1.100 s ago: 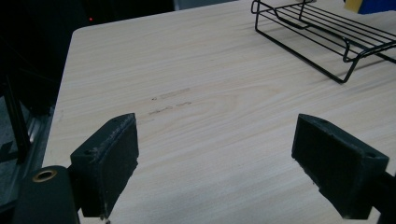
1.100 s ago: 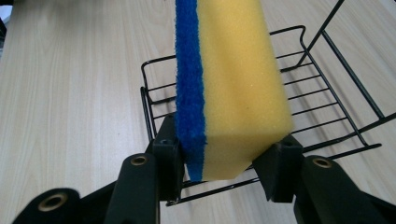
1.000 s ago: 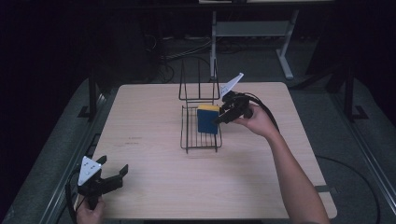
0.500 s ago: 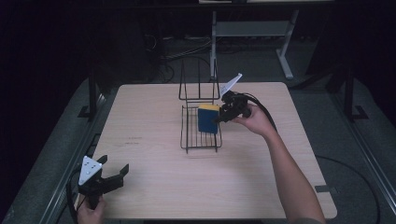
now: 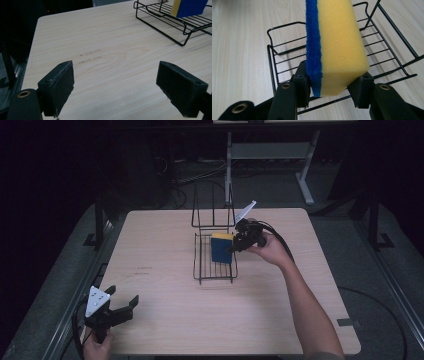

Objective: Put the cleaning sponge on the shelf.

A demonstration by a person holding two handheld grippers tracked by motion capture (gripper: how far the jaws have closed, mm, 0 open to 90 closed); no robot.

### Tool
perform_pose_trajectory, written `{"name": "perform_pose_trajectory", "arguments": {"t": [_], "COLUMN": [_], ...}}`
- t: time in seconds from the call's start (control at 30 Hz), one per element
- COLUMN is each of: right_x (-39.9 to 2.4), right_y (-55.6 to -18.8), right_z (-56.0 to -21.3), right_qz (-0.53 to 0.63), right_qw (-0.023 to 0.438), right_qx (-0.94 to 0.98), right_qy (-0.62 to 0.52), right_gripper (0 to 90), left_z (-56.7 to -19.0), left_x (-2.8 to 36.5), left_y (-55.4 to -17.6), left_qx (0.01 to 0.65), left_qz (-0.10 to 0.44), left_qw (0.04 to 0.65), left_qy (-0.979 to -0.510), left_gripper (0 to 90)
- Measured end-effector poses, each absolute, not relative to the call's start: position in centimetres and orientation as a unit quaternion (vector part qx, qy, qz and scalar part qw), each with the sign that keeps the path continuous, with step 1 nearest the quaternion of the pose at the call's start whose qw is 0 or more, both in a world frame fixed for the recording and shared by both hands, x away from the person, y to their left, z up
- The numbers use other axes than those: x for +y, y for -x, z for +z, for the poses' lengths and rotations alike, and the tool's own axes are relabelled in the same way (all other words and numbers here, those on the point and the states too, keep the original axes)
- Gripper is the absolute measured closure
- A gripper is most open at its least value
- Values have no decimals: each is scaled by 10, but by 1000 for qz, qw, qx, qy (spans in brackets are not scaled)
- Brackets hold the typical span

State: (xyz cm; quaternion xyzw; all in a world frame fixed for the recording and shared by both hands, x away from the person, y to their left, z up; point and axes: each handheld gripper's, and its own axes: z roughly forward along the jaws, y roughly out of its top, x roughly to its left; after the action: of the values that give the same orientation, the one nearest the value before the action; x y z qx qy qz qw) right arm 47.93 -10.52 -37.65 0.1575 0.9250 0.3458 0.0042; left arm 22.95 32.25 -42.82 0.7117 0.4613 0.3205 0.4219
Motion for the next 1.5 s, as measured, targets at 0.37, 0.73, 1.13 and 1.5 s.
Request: {"name": "perform_pose_trajectory", "arguments": {"t": [0.37, 0.73, 1.13, 1.5], "right_x": [-107, -99, -101, -99], "right_y": [-480, -477, -474, -470], "right_z": [-378, -382, -377, -373], "right_qz": [348, 337, 338, 336], "right_qw": [7, 5, 7, 14], "right_qx": [924, 928, 926, 926], "right_qy": [-157, -157, -166, -171], "right_gripper": [527, 456, 344, 254], "left_z": [-428, -428, -427, -428], "left_x": [323, 323, 323, 323], "left_y": [-229, -228, -228, -228], "left_qx": [461, 462, 460, 461], "left_qz": [320, 320, 320, 318], "left_qw": [421, 422, 423, 423], "left_qy": [-712, -712, -712, -712], "left_gripper": [141, 141, 141, 141]}}
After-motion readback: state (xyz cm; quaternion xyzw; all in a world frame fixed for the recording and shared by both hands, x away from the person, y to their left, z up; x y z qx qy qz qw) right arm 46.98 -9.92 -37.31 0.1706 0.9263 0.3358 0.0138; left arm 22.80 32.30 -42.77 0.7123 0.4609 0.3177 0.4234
